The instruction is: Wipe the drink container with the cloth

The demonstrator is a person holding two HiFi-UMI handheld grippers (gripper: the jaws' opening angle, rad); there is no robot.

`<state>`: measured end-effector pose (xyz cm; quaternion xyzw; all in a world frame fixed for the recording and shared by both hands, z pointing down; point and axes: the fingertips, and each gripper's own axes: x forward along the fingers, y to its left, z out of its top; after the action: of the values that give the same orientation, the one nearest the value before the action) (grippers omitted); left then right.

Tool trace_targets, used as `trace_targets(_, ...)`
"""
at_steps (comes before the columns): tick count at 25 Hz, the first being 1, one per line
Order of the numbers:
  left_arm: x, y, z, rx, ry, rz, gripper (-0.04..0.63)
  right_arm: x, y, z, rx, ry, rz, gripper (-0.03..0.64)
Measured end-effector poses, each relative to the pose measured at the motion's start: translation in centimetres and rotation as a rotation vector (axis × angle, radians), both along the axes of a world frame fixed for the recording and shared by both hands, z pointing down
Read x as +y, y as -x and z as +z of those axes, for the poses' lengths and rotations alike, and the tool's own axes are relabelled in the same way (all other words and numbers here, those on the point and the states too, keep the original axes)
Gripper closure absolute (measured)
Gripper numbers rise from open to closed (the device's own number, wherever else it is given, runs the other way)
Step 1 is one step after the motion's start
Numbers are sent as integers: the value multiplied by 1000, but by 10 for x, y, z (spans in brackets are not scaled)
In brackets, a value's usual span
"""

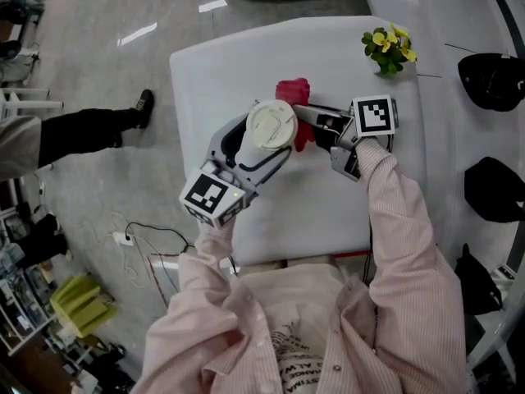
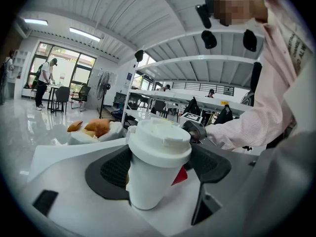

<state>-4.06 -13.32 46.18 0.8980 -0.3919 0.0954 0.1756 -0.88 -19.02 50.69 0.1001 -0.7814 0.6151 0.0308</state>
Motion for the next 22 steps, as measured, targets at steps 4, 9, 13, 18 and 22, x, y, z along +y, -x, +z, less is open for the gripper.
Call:
trace_targets(4,-1,-1,-1,21,25,-15,212,-4,1,18,47,-18,-9,571)
trace_targets(9,-1,-1,-1,19,25,-13,212,-3,5,35,101,5,-15,571)
trace_targets(13,0,-1,0,18,24,-12,212,-4,7,46,131,10,-19,571)
trace_targets(18,0,-1,0,20,29,-11,212,-4,8,54,155,26,-23,571)
trace_targets(22,-1,-1,1,17,16,-5,212,-4,5,54,178,0,-35,571)
